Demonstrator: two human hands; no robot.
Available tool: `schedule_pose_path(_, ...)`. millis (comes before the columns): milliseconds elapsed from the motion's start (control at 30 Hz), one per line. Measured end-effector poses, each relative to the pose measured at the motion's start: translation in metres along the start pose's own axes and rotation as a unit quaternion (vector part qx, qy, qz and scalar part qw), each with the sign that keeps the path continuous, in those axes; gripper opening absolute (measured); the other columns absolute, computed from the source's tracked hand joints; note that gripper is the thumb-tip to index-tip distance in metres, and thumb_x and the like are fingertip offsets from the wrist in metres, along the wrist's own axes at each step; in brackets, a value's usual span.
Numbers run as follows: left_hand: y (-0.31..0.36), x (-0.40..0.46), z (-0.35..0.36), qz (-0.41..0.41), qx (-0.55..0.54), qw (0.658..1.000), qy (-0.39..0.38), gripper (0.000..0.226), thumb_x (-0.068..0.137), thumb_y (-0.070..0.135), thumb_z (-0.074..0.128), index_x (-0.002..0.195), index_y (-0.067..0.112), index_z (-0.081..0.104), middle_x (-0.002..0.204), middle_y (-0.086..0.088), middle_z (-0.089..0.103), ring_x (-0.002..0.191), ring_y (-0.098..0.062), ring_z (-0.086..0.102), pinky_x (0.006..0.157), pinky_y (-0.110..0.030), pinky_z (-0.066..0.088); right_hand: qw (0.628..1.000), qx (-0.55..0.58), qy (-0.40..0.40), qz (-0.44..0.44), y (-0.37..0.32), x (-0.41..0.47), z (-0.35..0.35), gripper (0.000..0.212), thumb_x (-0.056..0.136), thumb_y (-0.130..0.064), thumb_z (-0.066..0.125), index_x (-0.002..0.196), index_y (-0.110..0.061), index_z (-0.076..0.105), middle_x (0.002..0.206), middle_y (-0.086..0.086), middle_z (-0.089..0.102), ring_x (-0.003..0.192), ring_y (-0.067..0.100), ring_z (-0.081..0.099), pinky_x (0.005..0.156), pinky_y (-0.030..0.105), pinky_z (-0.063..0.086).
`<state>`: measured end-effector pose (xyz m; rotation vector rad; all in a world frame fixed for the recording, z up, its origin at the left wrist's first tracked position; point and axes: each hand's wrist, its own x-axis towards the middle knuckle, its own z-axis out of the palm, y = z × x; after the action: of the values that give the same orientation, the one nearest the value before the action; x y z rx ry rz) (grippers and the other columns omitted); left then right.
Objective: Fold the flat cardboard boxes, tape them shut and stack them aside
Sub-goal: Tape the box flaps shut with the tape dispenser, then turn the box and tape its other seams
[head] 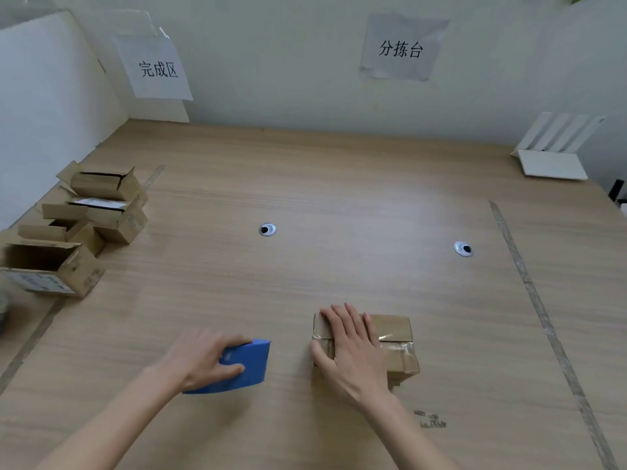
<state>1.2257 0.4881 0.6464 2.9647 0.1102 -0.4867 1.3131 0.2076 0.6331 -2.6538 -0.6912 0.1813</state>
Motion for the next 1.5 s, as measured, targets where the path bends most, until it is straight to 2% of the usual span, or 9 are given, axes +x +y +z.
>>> schedule_pose_path(167,0.005,-0.001,-0.016,0.021,-0.013,0.998,0.054,0.054,0.085,0.062,0.05,0.138,0.061,0.04,0.113,0.026,0.067,0.087,-0.004,0.061,0.058,-0.019,0.036,0.994,0.037,0.035,0.096,-0.029,0.012,0.005,0.048,0.084,-0.046,0.051,0.129,-0.033,0.041,0.133,-0.018,0.044,0.153,0.01,0.012,0.126,0.034,-0.01)
schedule_pose_path(400,0.001,-0.017,-0.025,0.063,0.01,0.987,0.144,0.058,0.079,0.06,0.06,0.136,0.055,0.051,0.104,0.027,0.069,0.071,-0.013,0.061,0.056,-0.019,0.036,0.99,-0.026,0.031,0.132,-0.041,0.023,0.013,0.043,0.089,-0.038,0.054,0.128,-0.028,0.04,0.137,-0.01,0.044,0.154,0.018,0.011,0.126,0.044,-0.009)
schedule_pose_path(633,-0.009,-0.021,-0.029,0.039,-0.009,0.995,0.093,0.058,0.088,0.067,0.046,0.144,0.057,0.034,0.117,0.025,0.066,0.086,-0.014,0.059,0.07,-0.011,0.029,0.993,0.094,-0.06,0.035,-0.019,0.021,-0.014,0.092,0.09,-0.078,0.039,0.16,-0.031,0.002,0.169,-0.012,-0.004,0.154,0.006,-0.019,0.12,0.038,-0.023)
schedule_pose_path(767,-0.013,-0.022,-0.032,0.031,-0.005,0.996,0.089,0.058,0.088,0.069,0.043,0.144,0.058,0.032,0.117,0.025,0.066,0.085,-0.014,0.058,0.076,-0.022,0.038,0.995,0.012,-0.057,-0.084,0.034,0.011,-0.057,0.094,0.076,-0.08,0.052,0.153,-0.054,0.004,0.164,-0.028,-0.01,0.15,-0.008,-0.018,0.121,0.027,-0.02)
schedule_pose_path(933,-0.01,-0.021,-0.031,0.029,-0.008,0.995,0.091,0.057,0.088,0.071,0.043,0.143,0.061,0.03,0.117,0.028,0.065,0.084,-0.013,0.057,0.074,-0.021,0.038,0.983,-0.027,-0.16,-0.09,0.091,-0.005,-0.086,0.091,0.071,-0.066,0.066,0.141,-0.071,0.008,0.164,-0.028,-0.006,0.153,-0.002,-0.013,0.125,0.03,-0.009)
schedule_pose_path(1067,-0.006,-0.018,-0.031,0.037,-0.007,0.995,0.095,0.057,0.088,0.072,0.043,0.143,0.061,0.03,0.116,0.028,0.066,0.084,-0.012,0.057,0.073,-0.02,0.037,0.986,-0.043,-0.142,-0.075,0.096,-0.017,-0.077,0.077,0.071,-0.058,0.061,0.139,-0.066,0.026,0.165,-0.023,0.011,0.155,0.006,0.007,0.121,0.028,0.017)
schedule_pose_path(1200,-0.004,-0.017,-0.033,0.04,-0.008,0.993,0.107,0.059,0.088,0.072,0.043,0.144,0.059,0.034,0.107,0.023,0.069,0.087,-0.009,0.06,0.066,-0.014,0.029,0.997,-0.055,-0.014,0.045,0.062,-0.033,-0.048,0.082,0.071,-0.087,0.049,0.146,-0.059,0.03,0.156,-0.012,0.029,0.143,0.013,0.03,0.112,0.03,0.029)
schedule_pose_path(1367,-0.003,-0.019,-0.04,0.033,-0.015,0.994,0.1,0.058,0.09,0.069,0.049,0.145,0.058,0.035,0.112,0.023,0.068,0.091,-0.006,0.062,0.062,-0.007,0.024,0.997,0.012,-0.004,0.072,0.018,-0.045,-0.013,0.078,0.09,-0.079,0.014,0.157,-0.044,-0.003,0.158,-0.005,0.008,0.137,0.02,0.026,0.111,0.036,0.028)
schedule_pose_path(1500,-0.004,-0.023,-0.044,0.03,-0.014,0.994,0.1,0.058,0.09,0.069,0.049,0.145,0.058,0.034,0.113,0.024,0.068,0.093,-0.006,0.061,0.067,-0.015,0.029,0.997,-0.001,-0.015,0.073,0.009,-0.047,-0.012,0.072,0.099,-0.065,0.027,0.16,-0.038,0.002,0.156,0.001,0.012,0.139,0.022,0.032,0.109,0.035,0.035)
